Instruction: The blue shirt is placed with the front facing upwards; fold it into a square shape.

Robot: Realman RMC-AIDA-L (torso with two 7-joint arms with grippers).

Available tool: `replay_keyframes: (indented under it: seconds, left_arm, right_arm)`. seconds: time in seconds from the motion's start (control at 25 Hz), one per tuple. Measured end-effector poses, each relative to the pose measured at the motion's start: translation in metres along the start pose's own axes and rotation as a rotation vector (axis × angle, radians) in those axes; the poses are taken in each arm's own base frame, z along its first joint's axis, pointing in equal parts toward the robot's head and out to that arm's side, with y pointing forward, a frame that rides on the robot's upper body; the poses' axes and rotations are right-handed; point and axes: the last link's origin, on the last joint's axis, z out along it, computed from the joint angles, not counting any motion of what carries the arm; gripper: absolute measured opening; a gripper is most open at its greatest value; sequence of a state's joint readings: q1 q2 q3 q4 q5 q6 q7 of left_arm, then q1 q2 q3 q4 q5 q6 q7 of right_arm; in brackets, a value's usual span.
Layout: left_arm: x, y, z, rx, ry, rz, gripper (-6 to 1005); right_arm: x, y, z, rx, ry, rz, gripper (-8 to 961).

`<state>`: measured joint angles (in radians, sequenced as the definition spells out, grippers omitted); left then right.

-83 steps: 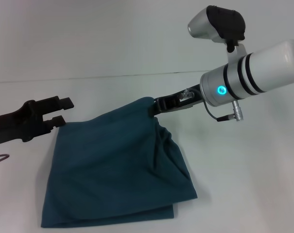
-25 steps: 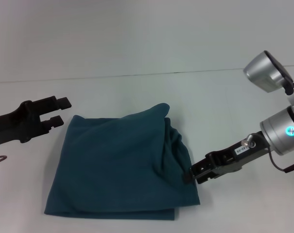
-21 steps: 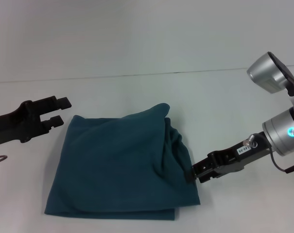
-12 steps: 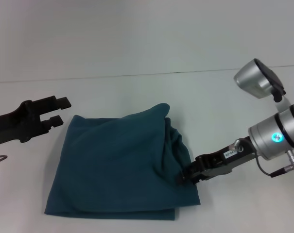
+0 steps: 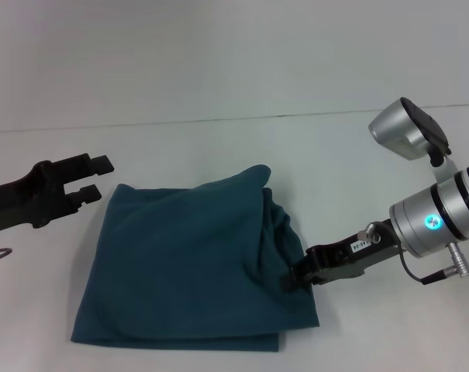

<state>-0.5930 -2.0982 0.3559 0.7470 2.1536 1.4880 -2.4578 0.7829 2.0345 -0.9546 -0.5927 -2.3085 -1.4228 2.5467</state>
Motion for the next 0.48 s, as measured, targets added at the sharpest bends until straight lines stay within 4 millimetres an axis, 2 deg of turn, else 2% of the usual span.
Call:
replay_keyframes:
  seconds: [0.2, 0.4, 0.48]
  left_arm:
    - [-0.0003, -0.0003, -0.0001, 0.0, 0.0, -0.001, 691]
    - [-0.0003, -0.0003, -0.0002, 0.0, 0.0, 0.0, 691]
    - [-0.0003, -0.0003, -0.0002, 0.0, 0.0, -0.001, 691]
  right_arm:
    - [0.0001, 0.0002, 0.001, -0.002, 0.004, 0.005, 277]
    - [0.0014, -0.0009, 0.0008, -0.003, 0.005, 0.01, 46]
    - [0.0026, -0.0013, -0.0006, -0.01, 0.006, 0.015, 36]
